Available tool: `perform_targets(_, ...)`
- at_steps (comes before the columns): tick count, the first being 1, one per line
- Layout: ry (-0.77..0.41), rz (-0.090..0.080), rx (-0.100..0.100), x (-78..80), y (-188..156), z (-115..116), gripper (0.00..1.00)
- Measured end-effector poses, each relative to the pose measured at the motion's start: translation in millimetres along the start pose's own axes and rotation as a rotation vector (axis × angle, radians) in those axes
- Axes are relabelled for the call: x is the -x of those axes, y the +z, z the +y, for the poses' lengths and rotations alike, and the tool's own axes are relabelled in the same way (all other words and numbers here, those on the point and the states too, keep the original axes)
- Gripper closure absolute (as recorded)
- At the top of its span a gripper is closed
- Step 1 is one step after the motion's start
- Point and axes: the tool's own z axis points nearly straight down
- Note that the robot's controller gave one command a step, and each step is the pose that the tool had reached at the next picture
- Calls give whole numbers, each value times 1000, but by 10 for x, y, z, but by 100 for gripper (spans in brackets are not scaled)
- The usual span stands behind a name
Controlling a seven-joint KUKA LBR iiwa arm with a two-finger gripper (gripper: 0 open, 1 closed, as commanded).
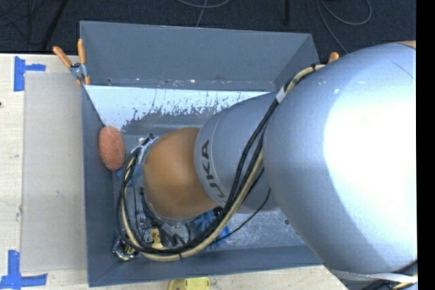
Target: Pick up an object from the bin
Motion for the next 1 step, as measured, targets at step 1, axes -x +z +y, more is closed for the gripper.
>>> perform_targets(1, -1, 10, -2, 32, -469, -176, 100)
